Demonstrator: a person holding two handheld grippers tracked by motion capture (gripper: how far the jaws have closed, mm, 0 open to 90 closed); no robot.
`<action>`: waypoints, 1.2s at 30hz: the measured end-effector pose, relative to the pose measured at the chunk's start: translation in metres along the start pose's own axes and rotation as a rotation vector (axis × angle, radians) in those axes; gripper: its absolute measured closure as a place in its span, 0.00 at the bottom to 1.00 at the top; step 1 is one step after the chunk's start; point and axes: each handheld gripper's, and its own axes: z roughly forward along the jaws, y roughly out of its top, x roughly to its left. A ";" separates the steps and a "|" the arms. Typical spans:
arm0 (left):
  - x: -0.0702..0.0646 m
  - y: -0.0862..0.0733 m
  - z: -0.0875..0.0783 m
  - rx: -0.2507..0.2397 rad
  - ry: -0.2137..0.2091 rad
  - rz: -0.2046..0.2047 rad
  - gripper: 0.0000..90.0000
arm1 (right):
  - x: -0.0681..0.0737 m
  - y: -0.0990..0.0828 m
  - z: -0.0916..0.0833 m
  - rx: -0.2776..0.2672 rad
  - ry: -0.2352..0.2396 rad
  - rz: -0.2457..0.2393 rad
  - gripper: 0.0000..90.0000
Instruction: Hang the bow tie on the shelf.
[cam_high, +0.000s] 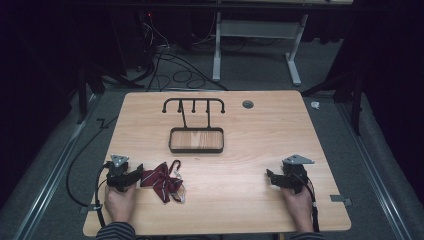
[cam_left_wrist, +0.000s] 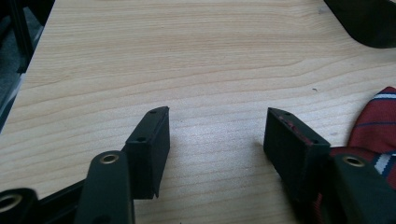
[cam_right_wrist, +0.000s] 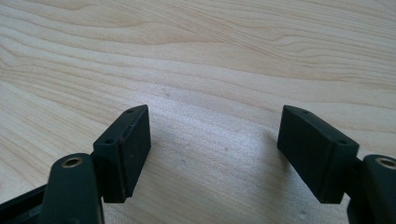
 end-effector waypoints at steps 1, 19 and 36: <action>0.000 0.000 0.000 0.000 -0.002 -0.001 0.45 | 0.000 0.000 0.000 0.000 0.000 0.000 0.30; -0.001 0.001 0.001 0.002 0.001 -0.001 0.43 | 0.000 0.000 0.000 0.000 0.000 0.001 0.30; 0.002 -0.001 -0.003 -0.008 0.013 -0.033 0.49 | 0.000 0.000 0.000 0.000 0.002 0.000 0.30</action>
